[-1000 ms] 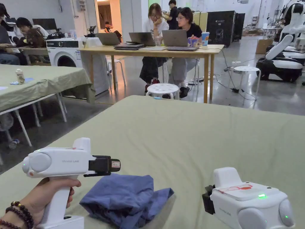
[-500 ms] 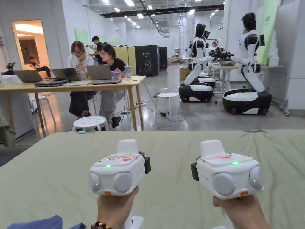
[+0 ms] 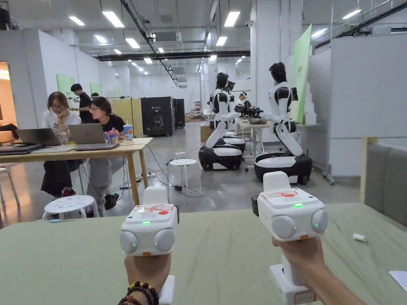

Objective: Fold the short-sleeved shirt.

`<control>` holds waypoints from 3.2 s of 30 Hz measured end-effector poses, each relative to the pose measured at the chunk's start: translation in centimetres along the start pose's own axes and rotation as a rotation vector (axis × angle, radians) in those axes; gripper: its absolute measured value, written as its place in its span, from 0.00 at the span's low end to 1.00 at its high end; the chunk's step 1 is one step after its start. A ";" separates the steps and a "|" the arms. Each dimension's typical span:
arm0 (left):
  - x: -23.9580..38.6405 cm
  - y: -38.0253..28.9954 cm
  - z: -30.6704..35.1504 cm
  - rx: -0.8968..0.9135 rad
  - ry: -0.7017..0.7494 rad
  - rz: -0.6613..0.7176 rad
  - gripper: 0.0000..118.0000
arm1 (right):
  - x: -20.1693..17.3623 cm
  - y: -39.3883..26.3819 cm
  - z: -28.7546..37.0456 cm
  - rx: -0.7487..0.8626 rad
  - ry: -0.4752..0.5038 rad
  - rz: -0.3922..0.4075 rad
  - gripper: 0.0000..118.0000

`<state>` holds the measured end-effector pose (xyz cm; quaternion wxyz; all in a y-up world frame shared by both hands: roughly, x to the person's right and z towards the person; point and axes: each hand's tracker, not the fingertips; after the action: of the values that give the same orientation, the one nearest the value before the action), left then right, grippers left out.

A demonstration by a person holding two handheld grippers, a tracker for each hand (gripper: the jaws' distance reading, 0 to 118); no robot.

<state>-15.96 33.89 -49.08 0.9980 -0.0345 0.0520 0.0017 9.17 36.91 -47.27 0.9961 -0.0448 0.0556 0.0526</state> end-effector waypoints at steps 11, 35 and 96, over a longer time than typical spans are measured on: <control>-1.7 0.8 -0.6 -0.003 0.005 0.006 0.17 | 0.2 0.9 -1.5 0.018 -0.001 -0.014 0.34; -1.4 -1.0 -0.5 -0.044 0.014 -0.031 1.00 | -0.7 -2.1 -2.2 0.009 -0.024 -0.027 1.00; -2.3 -0.7 -1.0 -0.043 0.028 -0.044 1.00 | -1.1 -0.7 -0.5 -0.035 -0.146 -0.046 1.00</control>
<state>-18.35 33.14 -49.77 0.9960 -0.0573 0.0649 -0.0198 8.14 36.08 -47.62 0.9975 -0.0596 -0.0194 0.0337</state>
